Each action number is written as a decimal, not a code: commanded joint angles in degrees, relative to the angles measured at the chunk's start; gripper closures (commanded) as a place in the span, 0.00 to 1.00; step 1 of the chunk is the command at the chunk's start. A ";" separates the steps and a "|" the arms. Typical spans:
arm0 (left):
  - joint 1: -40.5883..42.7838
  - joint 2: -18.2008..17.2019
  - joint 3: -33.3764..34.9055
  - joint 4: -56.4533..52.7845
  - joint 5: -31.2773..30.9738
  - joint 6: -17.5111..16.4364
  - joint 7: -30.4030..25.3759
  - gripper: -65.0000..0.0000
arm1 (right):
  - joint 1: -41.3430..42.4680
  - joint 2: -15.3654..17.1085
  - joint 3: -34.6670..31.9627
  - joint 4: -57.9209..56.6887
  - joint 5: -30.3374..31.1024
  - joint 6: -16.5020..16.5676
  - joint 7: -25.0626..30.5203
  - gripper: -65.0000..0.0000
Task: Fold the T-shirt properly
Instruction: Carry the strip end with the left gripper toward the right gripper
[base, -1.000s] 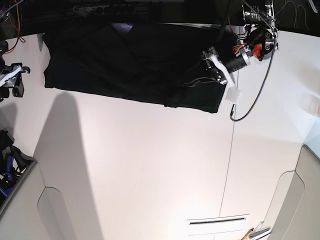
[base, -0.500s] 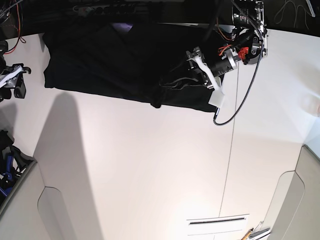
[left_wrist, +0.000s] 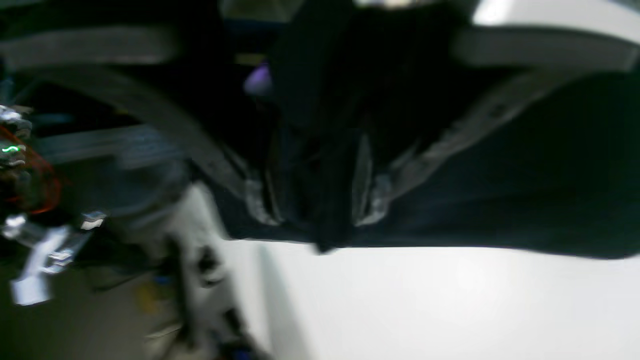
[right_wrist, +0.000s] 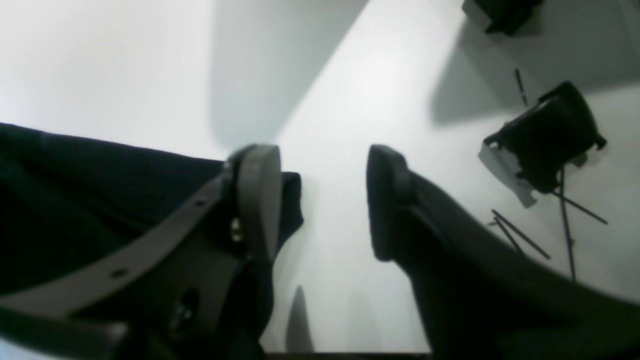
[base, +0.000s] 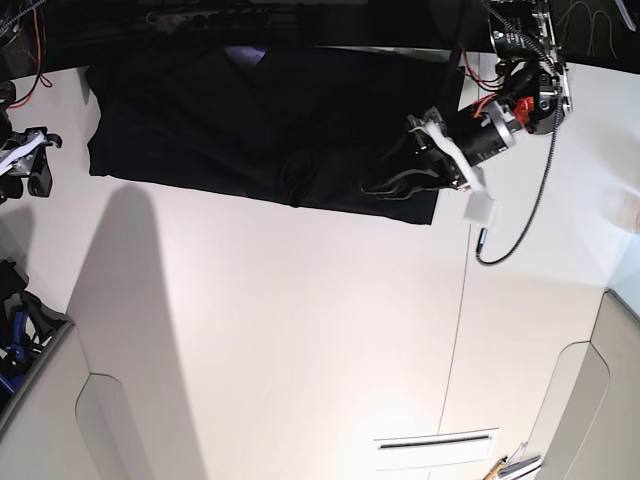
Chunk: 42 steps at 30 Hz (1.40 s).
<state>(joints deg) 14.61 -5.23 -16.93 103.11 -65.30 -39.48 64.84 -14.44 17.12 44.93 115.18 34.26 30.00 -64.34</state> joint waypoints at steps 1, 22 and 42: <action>-0.46 -1.01 -1.40 1.31 -0.22 -0.52 -0.74 0.69 | 0.28 0.94 0.35 0.74 0.66 -0.22 1.11 0.57; 6.80 -5.88 -0.37 1.31 10.38 -0.52 -0.66 1.00 | 0.26 0.94 0.35 0.74 0.66 -0.24 1.14 0.57; 6.34 -6.38 13.03 11.91 -6.21 -0.52 8.44 1.00 | 0.26 0.96 0.35 0.74 0.63 -0.22 1.09 0.57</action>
<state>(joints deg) 21.21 -11.42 -3.64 113.99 -70.26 -39.46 74.11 -14.44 17.15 44.93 115.18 34.26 30.00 -64.36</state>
